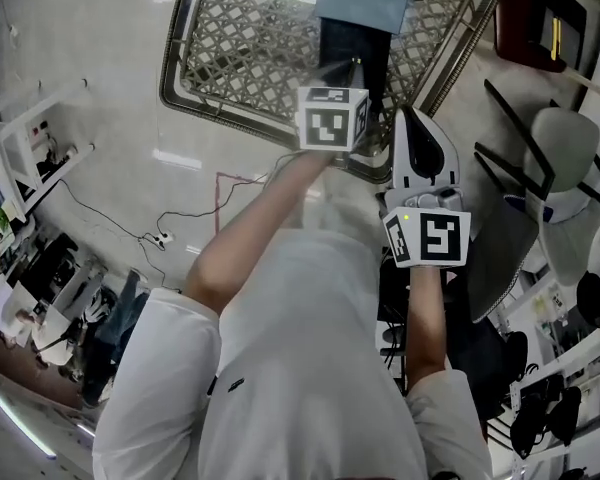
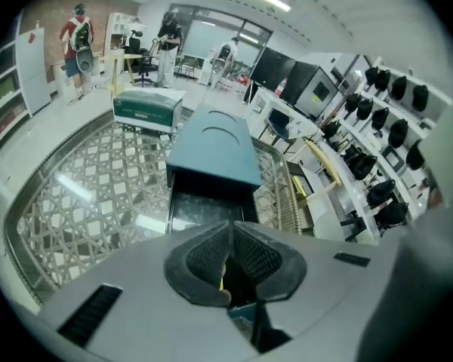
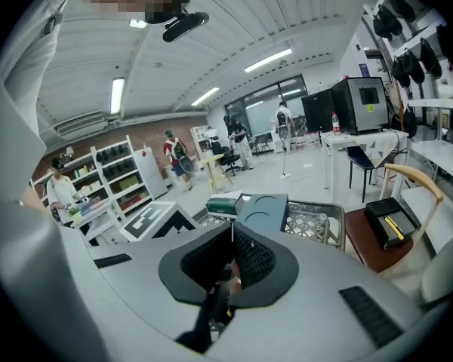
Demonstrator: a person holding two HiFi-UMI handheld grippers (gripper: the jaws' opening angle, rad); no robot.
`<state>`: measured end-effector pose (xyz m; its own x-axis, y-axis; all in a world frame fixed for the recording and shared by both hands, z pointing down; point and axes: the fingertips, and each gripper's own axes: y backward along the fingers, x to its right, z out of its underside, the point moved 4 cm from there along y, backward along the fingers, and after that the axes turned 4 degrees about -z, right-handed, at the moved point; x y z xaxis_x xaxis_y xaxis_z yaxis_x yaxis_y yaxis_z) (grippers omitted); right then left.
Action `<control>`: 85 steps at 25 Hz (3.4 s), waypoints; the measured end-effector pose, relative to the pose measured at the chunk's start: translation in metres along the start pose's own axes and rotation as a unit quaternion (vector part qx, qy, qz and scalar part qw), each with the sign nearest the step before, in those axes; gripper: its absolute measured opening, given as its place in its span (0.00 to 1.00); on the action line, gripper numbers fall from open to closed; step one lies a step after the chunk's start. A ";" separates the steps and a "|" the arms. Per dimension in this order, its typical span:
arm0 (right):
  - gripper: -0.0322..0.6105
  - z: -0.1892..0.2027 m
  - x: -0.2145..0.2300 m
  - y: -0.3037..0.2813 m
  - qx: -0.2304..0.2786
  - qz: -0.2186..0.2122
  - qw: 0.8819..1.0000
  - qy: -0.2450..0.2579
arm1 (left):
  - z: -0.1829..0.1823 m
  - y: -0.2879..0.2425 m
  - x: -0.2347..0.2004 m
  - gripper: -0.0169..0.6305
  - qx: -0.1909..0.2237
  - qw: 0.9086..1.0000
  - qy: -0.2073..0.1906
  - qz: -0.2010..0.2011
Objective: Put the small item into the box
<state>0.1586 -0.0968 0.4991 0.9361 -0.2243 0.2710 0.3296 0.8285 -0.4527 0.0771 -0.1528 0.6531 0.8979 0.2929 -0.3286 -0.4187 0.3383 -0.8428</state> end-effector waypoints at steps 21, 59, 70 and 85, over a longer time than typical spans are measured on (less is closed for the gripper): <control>0.05 -0.065 -0.063 0.052 0.045 0.004 0.995 0.091 | -0.043 0.192 -0.008 0.03 0.157 0.983 -0.082 0.040; 0.05 -0.150 -0.129 0.118 0.141 0.029 0.983 0.113 | -0.073 0.412 -0.049 0.03 0.378 0.920 -0.092 0.036; 0.05 -0.144 -0.131 0.123 0.129 0.020 0.984 0.118 | -0.063 0.411 -0.045 0.03 0.373 0.923 -0.084 0.038; 0.05 -0.136 -0.125 0.124 0.123 0.025 0.986 0.106 | -0.063 0.408 -0.042 0.03 0.366 0.926 -0.077 0.048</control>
<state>0.0990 -0.0356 0.2939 0.9636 -0.2610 0.0580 0.2673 0.9348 -0.2338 -0.1229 -0.0839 0.2962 0.8455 0.4583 -0.2742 -0.5259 0.8035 -0.2789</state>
